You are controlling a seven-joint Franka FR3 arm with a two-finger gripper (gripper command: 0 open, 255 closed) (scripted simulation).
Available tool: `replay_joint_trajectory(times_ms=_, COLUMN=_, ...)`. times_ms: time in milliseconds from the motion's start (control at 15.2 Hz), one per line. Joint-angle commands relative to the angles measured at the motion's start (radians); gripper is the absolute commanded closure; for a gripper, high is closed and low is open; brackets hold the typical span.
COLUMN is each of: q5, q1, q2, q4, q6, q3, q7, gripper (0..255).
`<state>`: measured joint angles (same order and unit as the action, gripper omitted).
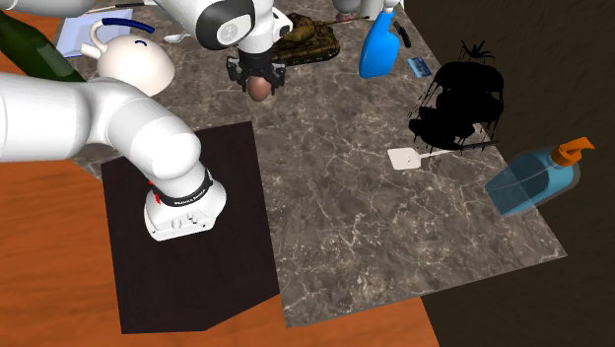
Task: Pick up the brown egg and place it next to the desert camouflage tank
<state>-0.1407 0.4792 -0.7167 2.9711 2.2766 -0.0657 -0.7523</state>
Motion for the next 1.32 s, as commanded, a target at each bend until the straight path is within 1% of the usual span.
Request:
replay_joint_trajectory(times_ms=0, q5=0.001, q1=0.0, q2=0.003, q4=0.005, q6=0.0, q3=0.0, q7=0.0, gripper=255)
replay_joint_trajectory(times_ms=66, q5=0.001, q1=0.0, q2=0.003, q4=0.005, q6=0.0, q3=0.0, q7=-0.001, gripper=255)
replay_joint_trajectory(times_ms=132, q5=0.001, q1=0.0, q2=0.005, q4=0.002, q6=-0.001, q3=0.0, q7=0.0, gripper=0)
replay_joint_trajectory(times_ms=462, q5=0.001, q1=0.0, q2=0.003, q4=0.005, q6=0.0, q3=0.0, q7=-0.001, gripper=0)
replay_joint_trajectory(times_ms=660, q5=0.022, q1=-0.021, q2=-0.077, q4=-0.058, q6=-0.145, q3=-0.004, q7=0.008, gripper=0)
replay_joint_trajectory(times_ms=726, q5=0.027, q1=-0.025, q2=-0.093, q4=-0.077, q6=-0.18, q3=-0.005, q7=0.009, gripper=0)
replay_joint_trajectory(times_ms=1254, q5=0.027, q1=-0.025, q2=-0.093, q4=-0.077, q6=-0.18, q3=-0.005, q7=0.009, gripper=0)
